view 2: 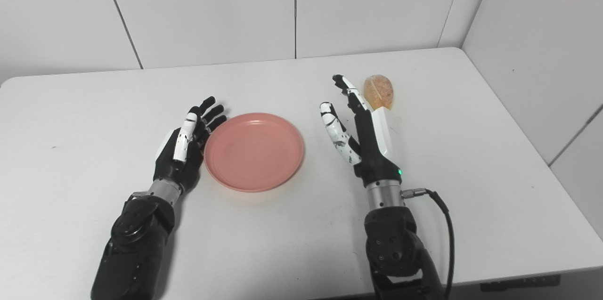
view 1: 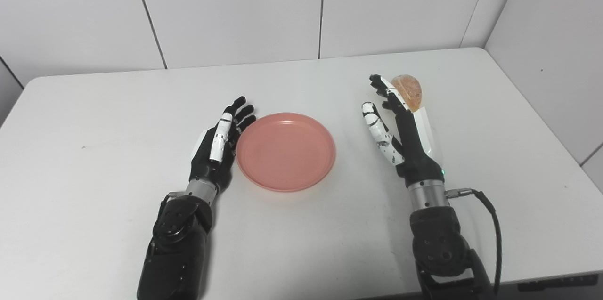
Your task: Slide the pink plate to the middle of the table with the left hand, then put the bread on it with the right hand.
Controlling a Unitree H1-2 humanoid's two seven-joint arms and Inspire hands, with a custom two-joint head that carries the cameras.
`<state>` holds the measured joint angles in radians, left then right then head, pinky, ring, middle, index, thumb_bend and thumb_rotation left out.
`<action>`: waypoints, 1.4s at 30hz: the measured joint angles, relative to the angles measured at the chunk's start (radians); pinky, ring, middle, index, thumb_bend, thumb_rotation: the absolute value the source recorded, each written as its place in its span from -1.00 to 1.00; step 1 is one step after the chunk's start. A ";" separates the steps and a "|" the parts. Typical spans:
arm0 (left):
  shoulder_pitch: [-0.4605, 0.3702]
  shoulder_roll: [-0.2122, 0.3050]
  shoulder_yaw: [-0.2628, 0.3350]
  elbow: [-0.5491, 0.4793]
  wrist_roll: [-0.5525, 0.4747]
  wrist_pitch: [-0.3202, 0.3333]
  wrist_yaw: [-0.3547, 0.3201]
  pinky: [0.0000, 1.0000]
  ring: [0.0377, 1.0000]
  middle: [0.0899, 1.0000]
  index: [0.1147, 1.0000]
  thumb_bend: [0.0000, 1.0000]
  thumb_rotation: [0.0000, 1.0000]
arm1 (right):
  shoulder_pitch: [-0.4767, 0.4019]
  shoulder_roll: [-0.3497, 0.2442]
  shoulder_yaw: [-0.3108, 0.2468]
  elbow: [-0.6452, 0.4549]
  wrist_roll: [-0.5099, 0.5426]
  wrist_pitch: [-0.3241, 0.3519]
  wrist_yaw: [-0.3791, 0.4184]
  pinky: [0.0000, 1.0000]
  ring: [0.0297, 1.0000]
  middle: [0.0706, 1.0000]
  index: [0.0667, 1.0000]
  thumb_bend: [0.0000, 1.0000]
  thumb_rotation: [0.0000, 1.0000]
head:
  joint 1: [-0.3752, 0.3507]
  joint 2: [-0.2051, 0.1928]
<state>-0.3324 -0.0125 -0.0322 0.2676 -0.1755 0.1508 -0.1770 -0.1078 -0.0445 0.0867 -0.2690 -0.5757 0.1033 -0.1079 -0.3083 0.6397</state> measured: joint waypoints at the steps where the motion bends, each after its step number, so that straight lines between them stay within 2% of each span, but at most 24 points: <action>1: -0.001 0.000 0.000 0.005 0.000 -0.006 -0.001 0.84 0.81 0.82 0.78 -0.34 1.00 | -0.009 -0.005 -0.003 -0.002 -0.022 0.002 -0.001 0.55 0.70 0.73 0.72 -0.05 0.86 | -0.005 -0.002; 6: -0.003 0.002 0.000 0.008 0.000 -0.009 -0.004 0.84 0.82 0.83 0.79 -0.35 1.00 | -0.072 -0.013 -0.040 -0.020 -0.079 0.029 -0.008 0.54 0.71 0.76 0.77 0.08 0.68 | -0.032 -0.003; 13: -0.003 0.009 0.006 0.009 -0.001 -0.009 -0.020 0.83 0.82 0.83 0.79 -0.34 1.00 | -0.152 -0.022 -0.067 -0.009 -0.114 0.108 -0.001 0.49 0.70 0.80 0.82 0.30 0.41 | -0.060 -0.005; 17: -0.005 0.009 0.010 0.012 -0.004 -0.009 -0.024 0.83 0.81 0.82 0.78 -0.34 1.00 | -0.198 -0.031 -0.088 0.056 -0.134 0.154 -0.004 0.48 0.71 0.82 0.84 0.46 0.28 | -0.066 -0.003; 23: -0.008 0.010 0.016 0.017 -0.019 -0.010 -0.032 0.83 0.81 0.82 0.78 -0.33 1.00 | -0.262 -0.056 -0.102 0.112 -0.178 0.273 -0.001 0.42 0.71 0.86 0.91 0.62 0.21 | -0.078 -0.002; 26: -0.008 0.014 0.015 0.017 -0.020 -0.010 -0.036 0.83 0.81 0.82 0.79 -0.33 1.00 | -0.286 -0.076 -0.102 0.163 -0.181 0.294 -0.005 0.40 0.71 0.87 0.93 0.68 0.11 | -0.081 -0.002; 35: -0.008 0.016 0.015 0.017 -0.022 -0.010 -0.040 0.81 0.80 0.81 0.77 -0.33 1.00 | -0.331 -0.089 -0.104 0.307 -0.168 0.313 -0.035 0.51 0.79 0.91 0.96 0.80 0.13 | -0.081 0.009; 42: -0.008 0.017 0.015 0.016 -0.022 -0.010 -0.040 0.79 0.79 0.80 0.76 -0.32 1.00 | -0.370 -0.115 -0.104 0.426 -0.161 0.328 -0.071 0.78 0.94 0.99 1.00 0.84 0.17 | -0.078 0.018</action>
<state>-0.3408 0.0045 -0.0169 0.2838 -0.1974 0.1408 -0.2168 -0.4775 -0.1594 -0.0175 0.1572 -0.7364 0.4310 -0.1794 -0.3866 0.6580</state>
